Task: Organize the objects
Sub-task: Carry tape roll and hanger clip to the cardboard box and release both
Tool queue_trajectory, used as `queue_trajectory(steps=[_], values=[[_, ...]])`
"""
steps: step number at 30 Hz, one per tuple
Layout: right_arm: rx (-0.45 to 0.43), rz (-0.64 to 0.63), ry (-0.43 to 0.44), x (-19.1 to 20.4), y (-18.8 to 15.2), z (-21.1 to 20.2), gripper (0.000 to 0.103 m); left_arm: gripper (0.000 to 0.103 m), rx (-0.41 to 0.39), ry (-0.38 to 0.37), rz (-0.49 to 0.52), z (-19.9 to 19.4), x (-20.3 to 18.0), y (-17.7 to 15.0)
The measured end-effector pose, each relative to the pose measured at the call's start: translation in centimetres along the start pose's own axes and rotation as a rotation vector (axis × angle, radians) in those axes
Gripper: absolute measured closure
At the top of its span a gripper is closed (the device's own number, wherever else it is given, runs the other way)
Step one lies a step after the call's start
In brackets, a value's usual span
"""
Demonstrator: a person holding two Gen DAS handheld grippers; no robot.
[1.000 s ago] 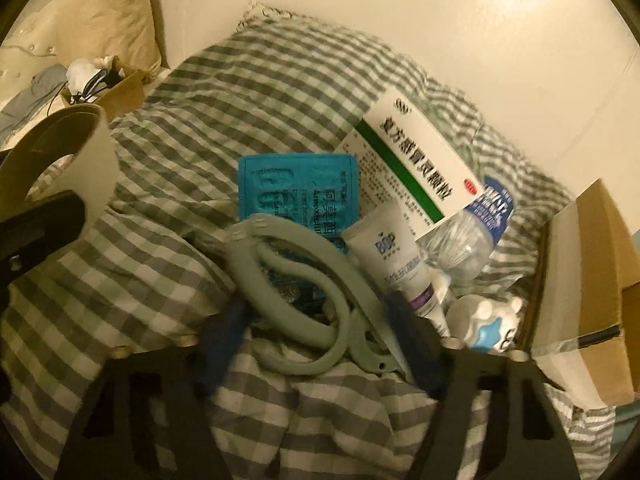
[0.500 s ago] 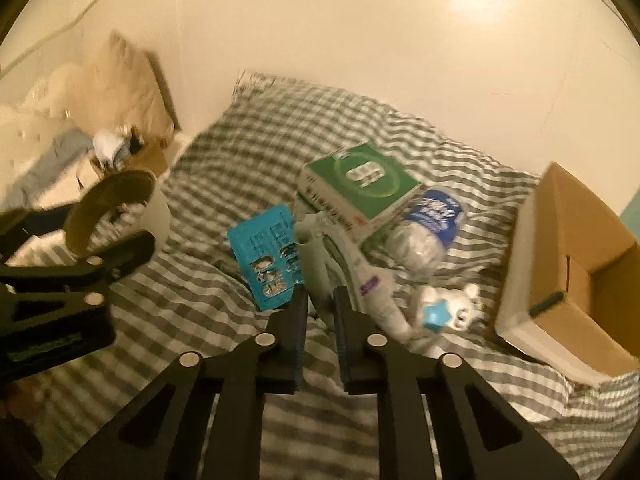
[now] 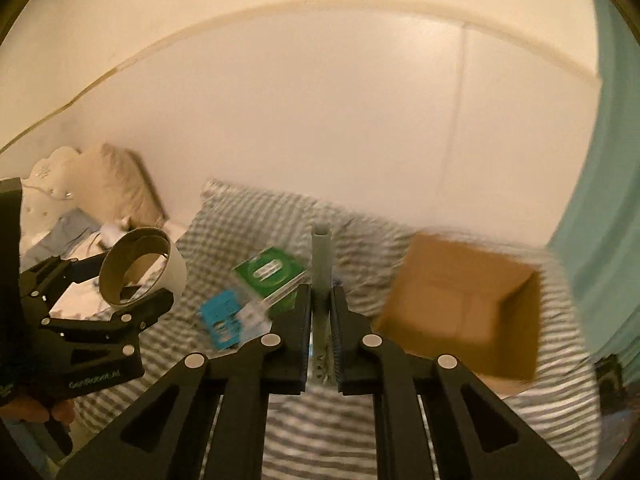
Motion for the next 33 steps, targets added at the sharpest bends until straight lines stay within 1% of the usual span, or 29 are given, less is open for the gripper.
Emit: queue_trajectory(steps=[3,6,8,9,11,14,18,23,24,25,28,29,30,31,32,33], values=[[-0.033,0.023,-0.032,-2.9,1.4,-1.5,0.094,0.018,-0.031,-0.051,0.020,0.1,-3.5,2.7],[-0.050,0.074,-0.065,-6.4,2.0,-1.7,0.094,0.018,-0.050,-0.089,0.065,1.1,-7.4,4.7],[-0.048,0.099,-0.105,-8.6,1.8,-1.5,0.094,0.018,-0.048,-0.120,0.097,2.4,-10.3,5.4],[-0.052,0.110,-0.142,-10.0,1.5,-1.4,0.094,0.018,-0.048,-0.129,0.105,2.7,-11.0,5.5],[-0.043,0.131,-0.179,-11.9,0.7,-0.7,0.094,0.018,-0.040,-0.149,0.125,4.2,-13.0,5.8],[-0.012,0.185,-0.184,-14.6,-0.7,1.1,0.094,0.018,-0.015,-0.178,0.132,6.8,-15.2,5.8],[0.020,0.217,-0.206,-16.9,-2.1,3.2,0.094,0.018,0.019,-0.210,0.138,10.3,-17.6,5.3],[0.050,0.285,-0.199,-19.3,-3.5,5.4,0.094,0.018,0.051,-0.235,0.153,14.0,-19.7,4.9],[0.056,0.300,-0.198,-19.6,-3.8,5.9,0.094,0.018,0.055,-0.237,0.158,14.5,-19.9,4.9],[0.059,0.312,-0.196,-19.6,-3.3,6.4,0.094,0.018,0.059,-0.239,0.164,14.9,-20.2,4.7],[0.051,0.360,-0.184,-20.2,-3.3,6.9,0.094,0.016,0.062,-0.230,0.195,15.6,-20.9,4.4],[0.049,0.370,-0.176,-20.4,-3.5,6.7,0.094,0.015,0.060,-0.222,0.203,15.6,-21.0,4.3],[0.038,0.375,-0.171,-20.5,-3.3,6.7,0.094,0.009,0.058,-0.213,0.206,15.7,-21.2,4.5],[0.030,0.374,-0.173,-20.6,-3.2,6.6,0.090,0.001,0.053,-0.199,0.207,15.9,-21.0,4.8],[0.021,0.370,-0.177,-20.5,-3.0,6.4,0.079,0.000,0.041,-0.189,0.198,15.6,-20.8,4.9],[0.009,0.365,-0.183,-20.3,-2.8,5.9,0.072,0.000,0.034,-0.189,0.192,15.6,-20.7,5.1]])
Point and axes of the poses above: each gripper's, at about its wrist camera, not at the fingertips, and z roughly the way its jaws point, x to its left, y to its top, the point moved 6 cm from there along z, roughly the way its jaws point, and after that the axes turned 8 degrees about z, right-handed, at the moved point
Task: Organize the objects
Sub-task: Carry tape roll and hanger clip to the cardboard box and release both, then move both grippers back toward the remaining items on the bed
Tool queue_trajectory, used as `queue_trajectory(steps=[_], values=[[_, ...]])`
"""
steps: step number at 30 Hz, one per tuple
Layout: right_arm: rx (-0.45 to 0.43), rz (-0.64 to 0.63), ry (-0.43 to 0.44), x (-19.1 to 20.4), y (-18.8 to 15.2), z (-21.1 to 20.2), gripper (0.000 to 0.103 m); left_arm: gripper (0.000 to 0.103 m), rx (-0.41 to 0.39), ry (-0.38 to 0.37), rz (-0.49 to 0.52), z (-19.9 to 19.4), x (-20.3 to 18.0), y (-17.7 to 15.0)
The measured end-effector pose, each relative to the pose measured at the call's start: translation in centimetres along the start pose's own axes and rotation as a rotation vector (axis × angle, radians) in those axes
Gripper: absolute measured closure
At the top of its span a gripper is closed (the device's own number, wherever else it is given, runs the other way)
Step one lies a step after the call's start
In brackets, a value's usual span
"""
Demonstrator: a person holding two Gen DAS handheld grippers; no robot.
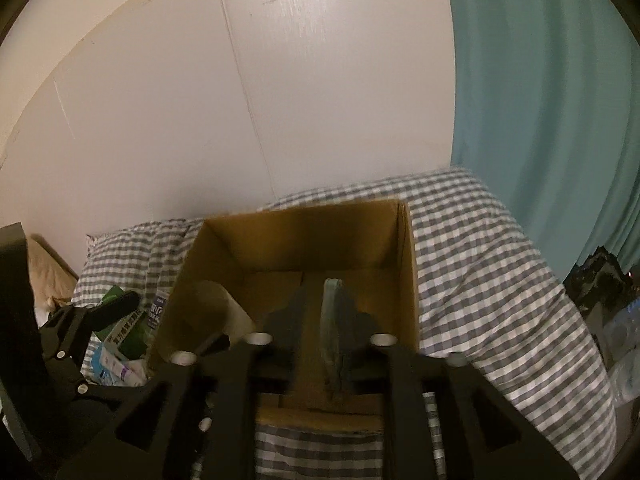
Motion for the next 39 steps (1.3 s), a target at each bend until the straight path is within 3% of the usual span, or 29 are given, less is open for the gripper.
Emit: queue_trajectory(steps=[1,2,6,8,14,23,32,39], values=[[-0.013,-0.001,-0.003,-0.2,0.1,-0.1,0.061,0.000,-0.006,-0.006,-0.008,-0.3,0.3,0.0],[-0.034,0.002,-0.008,-0.1,0.3,-1.0,0.057,0.000,-0.008,-0.013,-0.016,-0.7,0.4,0.1],[-0.069,0.005,-0.008,0.2,0.8,-3.6,0.054,0.000,-0.025,0.005,-0.026,-3.5,0.8,0.6],[-0.082,0.004,0.000,0.6,1.0,-5.0,0.048,0.000,-0.041,0.016,-0.033,-5.2,1.8,0.7],[-0.101,-0.012,0.052,2.7,0.8,-10.0,0.045,0.000,-0.096,0.049,-0.074,-10.9,4.7,0.1],[-0.096,-0.155,0.102,10.6,-3.9,-15.8,0.040,0.000,-0.146,0.090,-0.194,-18.4,10.8,-2.8],[-0.065,-0.219,0.135,17.8,-6.4,-15.2,0.025,0.000,-0.133,0.207,-0.280,-21.5,18.6,-8.2],[0.012,-0.268,0.102,20.7,-9.9,-9.7,0.020,0.000,-0.047,0.273,-0.302,-18.8,22.7,-13.4]])
Point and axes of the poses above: each gripper's, at about its wrist camera, not at the fingertips, and z roughly the way its jaws point, x to its left, y to its top, the point moved 6 cm from there along z, roughly the way its jaws point, and after that the axes turned 8 degrees about z, right-handed, at the moved point
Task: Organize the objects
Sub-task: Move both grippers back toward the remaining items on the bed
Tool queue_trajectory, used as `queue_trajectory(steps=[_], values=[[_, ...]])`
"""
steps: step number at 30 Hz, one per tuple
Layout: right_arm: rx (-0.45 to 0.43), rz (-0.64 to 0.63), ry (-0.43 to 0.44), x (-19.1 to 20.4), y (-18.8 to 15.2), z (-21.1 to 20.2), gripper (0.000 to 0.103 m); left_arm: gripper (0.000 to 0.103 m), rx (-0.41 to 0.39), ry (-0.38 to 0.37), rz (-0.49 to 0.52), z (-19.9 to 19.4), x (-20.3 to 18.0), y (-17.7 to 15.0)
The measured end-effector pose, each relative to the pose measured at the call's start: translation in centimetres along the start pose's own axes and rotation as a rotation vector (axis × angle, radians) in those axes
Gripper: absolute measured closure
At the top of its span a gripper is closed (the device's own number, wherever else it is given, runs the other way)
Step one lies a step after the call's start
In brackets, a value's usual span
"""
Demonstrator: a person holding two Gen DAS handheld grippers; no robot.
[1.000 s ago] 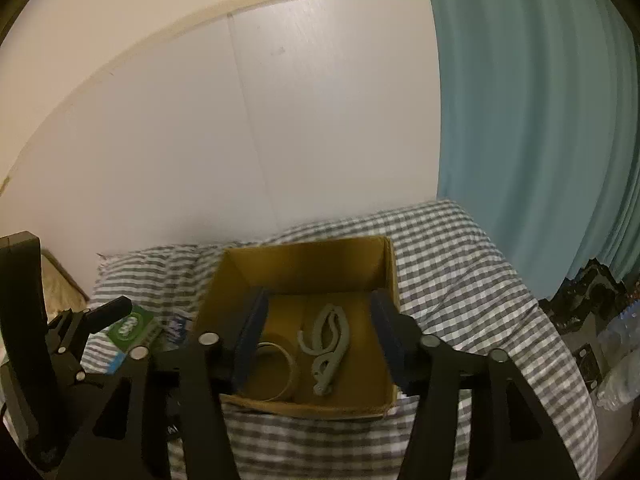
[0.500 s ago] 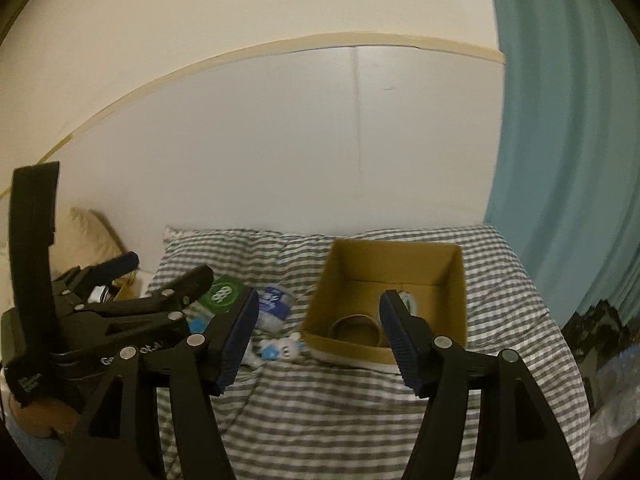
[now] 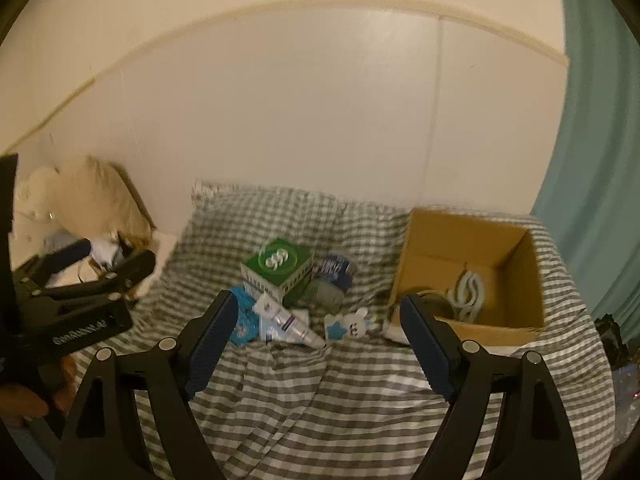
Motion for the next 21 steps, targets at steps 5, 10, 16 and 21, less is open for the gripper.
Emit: queue_trajectory(steps=[5,10,16,21], values=[[0.069,-0.038,0.007,0.8,-2.5,5.2,0.020,0.000,0.075,0.038,0.012,3.7,1.1,-3.0],[0.182,-0.099,-0.004,1.3,-5.7,12.1,0.020,0.000,0.149,0.044,0.009,7.6,1.7,-5.6],[0.296,-0.147,0.013,2.1,-7.4,18.7,0.023,0.000,0.210,0.029,-0.024,11.0,1.7,-7.2],[0.341,-0.136,0.055,2.3,-7.2,22.0,0.026,0.000,0.279,0.015,-0.029,13.9,1.1,-8.2]])
Point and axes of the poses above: each gripper's, at about its wrist camera, not at the fingertips, and z roughly the way its jaws point, x to its left, y to its top, the point moved 6 cm from there along z, roughly the way its jaws point, and after that the axes turned 8 degrees about z, right-handed, at the moved point
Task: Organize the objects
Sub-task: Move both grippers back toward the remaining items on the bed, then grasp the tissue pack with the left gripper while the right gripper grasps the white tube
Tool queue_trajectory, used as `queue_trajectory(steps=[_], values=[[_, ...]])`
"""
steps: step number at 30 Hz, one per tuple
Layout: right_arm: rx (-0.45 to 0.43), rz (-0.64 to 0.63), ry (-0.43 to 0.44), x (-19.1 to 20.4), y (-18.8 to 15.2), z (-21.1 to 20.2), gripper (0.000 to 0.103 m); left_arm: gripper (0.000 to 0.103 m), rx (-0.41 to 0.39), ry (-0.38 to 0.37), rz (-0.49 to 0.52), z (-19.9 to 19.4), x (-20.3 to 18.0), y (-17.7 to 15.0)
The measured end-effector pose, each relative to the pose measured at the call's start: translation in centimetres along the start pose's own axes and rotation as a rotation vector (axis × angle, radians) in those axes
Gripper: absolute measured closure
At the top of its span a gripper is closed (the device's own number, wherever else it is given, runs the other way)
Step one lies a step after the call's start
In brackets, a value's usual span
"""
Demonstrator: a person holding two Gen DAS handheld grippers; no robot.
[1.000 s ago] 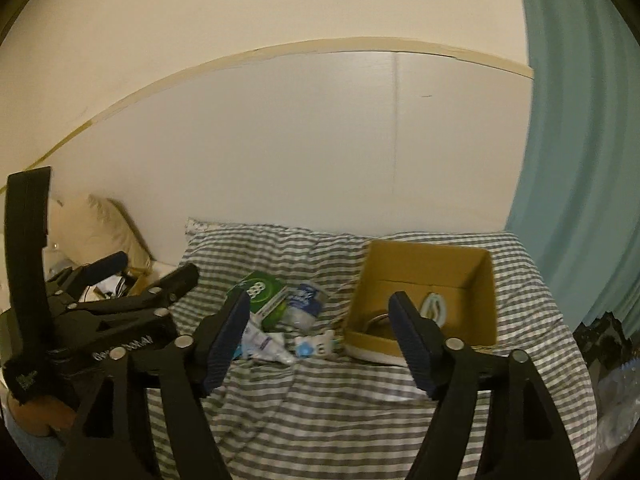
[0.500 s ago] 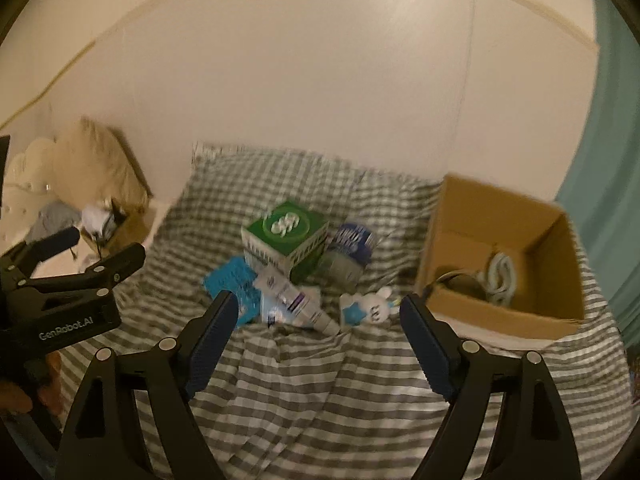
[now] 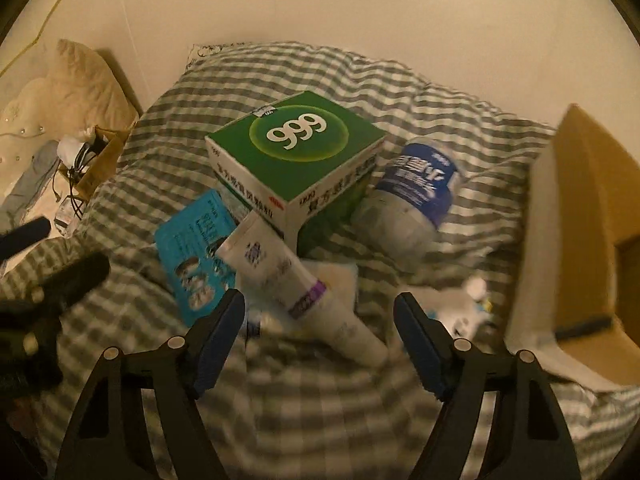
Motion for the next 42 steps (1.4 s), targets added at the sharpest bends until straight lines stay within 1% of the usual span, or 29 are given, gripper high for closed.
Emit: queue_trajectory(steps=[1,2,3,4,5,6,8,10,13,16,21,25,29,30,33,35,36,39,42], values=[[0.008,-0.001,0.003,0.0,0.0,0.4,0.029,0.000,0.010,0.000,0.001,0.5,-0.2,-0.1],[0.022,-0.002,0.008,-0.1,-0.1,1.1,0.036,0.000,0.020,0.001,0.002,0.9,-0.3,-0.1],[0.039,0.001,0.027,-0.2,-0.3,1.7,0.039,0.000,0.031,-0.001,0.003,1.4,-0.6,-0.2],[0.046,0.006,0.053,-0.2,-0.5,2.0,0.047,0.000,0.040,-0.001,0.004,1.7,-0.7,-0.3],[0.044,0.009,0.060,-0.3,-0.6,1.9,0.050,0.000,0.052,0.002,0.007,2.1,-1.0,-0.3],[0.034,0.013,0.064,-0.5,-0.6,1.7,0.054,0.000,0.062,0.005,0.013,2.4,-1.2,-0.4],[0.006,0.025,0.085,-0.7,-0.5,0.9,0.068,0.000,0.074,0.008,0.029,2.9,-1.7,-0.6],[-0.030,0.037,0.105,-1.0,-0.2,-0.2,0.074,0.000,0.076,0.019,0.050,2.9,-2.2,-0.7],[-0.086,0.050,0.115,-1.6,0.2,-2.2,0.080,0.000,0.068,0.026,0.074,2.7,-2.9,-0.5],[-0.122,0.049,0.116,-2.0,0.6,-4.3,0.084,0.000,0.059,0.008,0.084,2.4,-3.8,-0.1],[-0.156,0.066,0.107,-3.4,1.4,-6.8,0.084,0.000,0.054,-0.046,0.106,2.8,-6.5,0.7],[-0.153,0.096,0.073,-5.0,1.5,-6.9,0.084,0.000,0.058,-0.097,0.130,3.5,-9.3,1.1],[-0.143,0.138,0.056,-6.9,1.5,-6.5,0.084,0.000,0.089,-0.190,0.099,5.3,-11.6,1.2],[-0.140,0.140,0.049,-7.1,1.5,-6.3,0.084,0.000,0.095,-0.196,0.104,5.7,-12.0,1.1],[-0.136,0.144,0.047,-7.6,1.3,-6.0,0.084,0.000,0.101,-0.180,0.152,6.6,-13.3,1.2],[-0.136,0.146,0.052,-7.8,1.3,-5.8,0.084,0.006,0.094,-0.196,0.188,6.8,-14.2,1.3],[-0.135,0.146,0.053,-7.8,1.3,-5.8,0.084,0.016,0.095,-0.201,0.204,6.9,-14.6,1.3],[-0.132,0.145,0.054,-7.8,1.2,-5.7,0.084,0.018,0.096,-0.190,0.241,7.0,-15.4,1.1],[-0.129,0.141,0.048,-7.7,1.1,-5.8,0.084,0.020,0.088,-0.183,0.243,6.4,-15.3,1.0]])
Point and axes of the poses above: each gripper's, at about its wrist camera, not at the fingertips, and z roughly the way its jaws point, x to its left, y to its top, the point moved 6 cm from there along z, roughly the way its jaws point, and after that the axes turned 8 degrees about z, right-handed, at the moved point
